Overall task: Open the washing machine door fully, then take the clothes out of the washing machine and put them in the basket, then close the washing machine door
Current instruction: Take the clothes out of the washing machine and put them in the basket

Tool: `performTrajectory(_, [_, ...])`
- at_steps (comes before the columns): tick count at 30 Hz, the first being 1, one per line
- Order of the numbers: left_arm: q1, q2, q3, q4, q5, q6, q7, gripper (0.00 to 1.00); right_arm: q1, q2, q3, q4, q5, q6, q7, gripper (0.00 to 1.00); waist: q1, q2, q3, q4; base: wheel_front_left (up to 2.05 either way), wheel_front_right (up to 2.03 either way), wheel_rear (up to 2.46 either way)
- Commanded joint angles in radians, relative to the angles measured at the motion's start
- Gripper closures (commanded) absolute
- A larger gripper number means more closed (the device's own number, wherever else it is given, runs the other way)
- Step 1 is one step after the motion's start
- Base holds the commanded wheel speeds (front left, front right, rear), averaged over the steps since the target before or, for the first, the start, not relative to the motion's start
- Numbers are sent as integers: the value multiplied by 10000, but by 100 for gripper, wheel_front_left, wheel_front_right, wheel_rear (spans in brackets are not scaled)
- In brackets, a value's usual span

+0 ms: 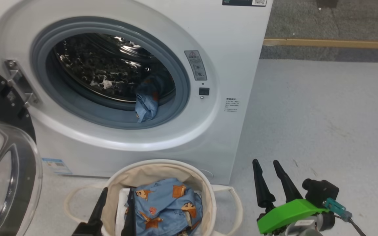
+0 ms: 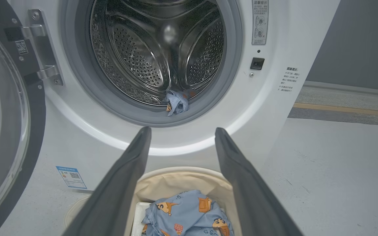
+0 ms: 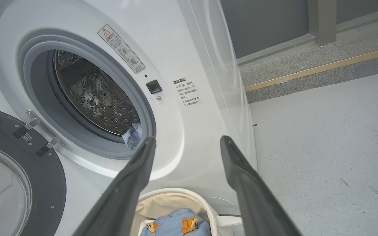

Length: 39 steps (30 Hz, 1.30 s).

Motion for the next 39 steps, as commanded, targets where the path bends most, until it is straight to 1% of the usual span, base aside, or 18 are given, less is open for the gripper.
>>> performTrajectory(1, [-345,150,441,-210,36,-75,-47,0,-218,47,270,-355,0,31,-124,0,0,-1,98,-84,0,0,0])
performTrajectory(4, [-656,376,538,-65,-35,-284,-47,0,-276,47,291,-442,25,31,-124,0,0,-1,367,-218,0,0,0])
performTrajectory(7, [-1234,648,649,109,-264,-647,107,0,-407,47,308,-615,104,31,-124,0,0,-1,843,-407,0,0,0])
performTrajectory(8, [-1234,648,649,109,-264,-647,107,0,-407,47,308,-615,104,31,-124,0,0,-1,843,-407,0,0,0])
performTrajectory(9, [-1485,770,697,157,-282,-717,171,0,-466,47,317,-680,144,31,-124,0,0,-1,1035,-480,0,0,0])
performTrajectory(14, [-3049,1272,1062,413,-763,-1222,801,0,-809,47,349,-994,362,31,-124,0,0,-1,2282,-828,0,0,0])
performTrajectory(18, [-4558,1696,1278,764,-1251,-1759,1623,0,-1243,47,415,-1208,461,31,-124,0,0,-1,3409,-1083,0,0,0])
performTrajectory(21, [-5735,1821,1512,1124,-1921,-2113,2196,0,-1640,47,440,-1370,522,31,-124,0,0,-1,4131,-1274,0,0,0])
performTrajectory(23, [-6781,1870,1660,1570,-2830,-2426,2767,0,-1997,47,404,-1475,498,31,-124,0,0,-1,4643,-1471,0,0,0])
performTrajectory(25, [-7377,2045,1625,1924,-3052,-2507,3025,0,-2174,47,328,-1529,493,31,-124,0,0,-1,4873,-1583,0,0,0])
performTrajectory(28, [-8117,2134,1595,2644,-3379,-2565,3333,0,-2335,47,248,-1556,478,31,-124,0,0,-1,5062,-1724,0,0,0])
performTrajectory(29, [-8312,2144,1546,2920,-3458,-2579,3442,0,-2364,47,247,-1561,483,31,-124,0,0,-1,5091,-1764,0,0,0])
performTrajectory(31, [-8699,1985,1644,3487,-4000,-2608,3772,0,-2398,47,267,-1580,513,31,-124,0,0,-1,5149,-1841,0,0,0])
performTrajectory(32, [-8871,2017,1598,3722,-4061,-2617,3841,0,-2402,47,278,-1582,528,31,-124,0,0,-1,5167,-1871,0,0,0])
performTrajectory(34, [-9186,2113,1400,4151,-4013,-2633,3848,0,-2413,47,321,-1586,558,31,-124,0,0,-1,5203,-1942,0,0,0])
performTrajectory(39, [-9838,2080,1222,5077,-4263,-2652,3670,0,-2387,47,423,-1608,580,31,-124,0,0,-1,5239,-2089,0,0,0])
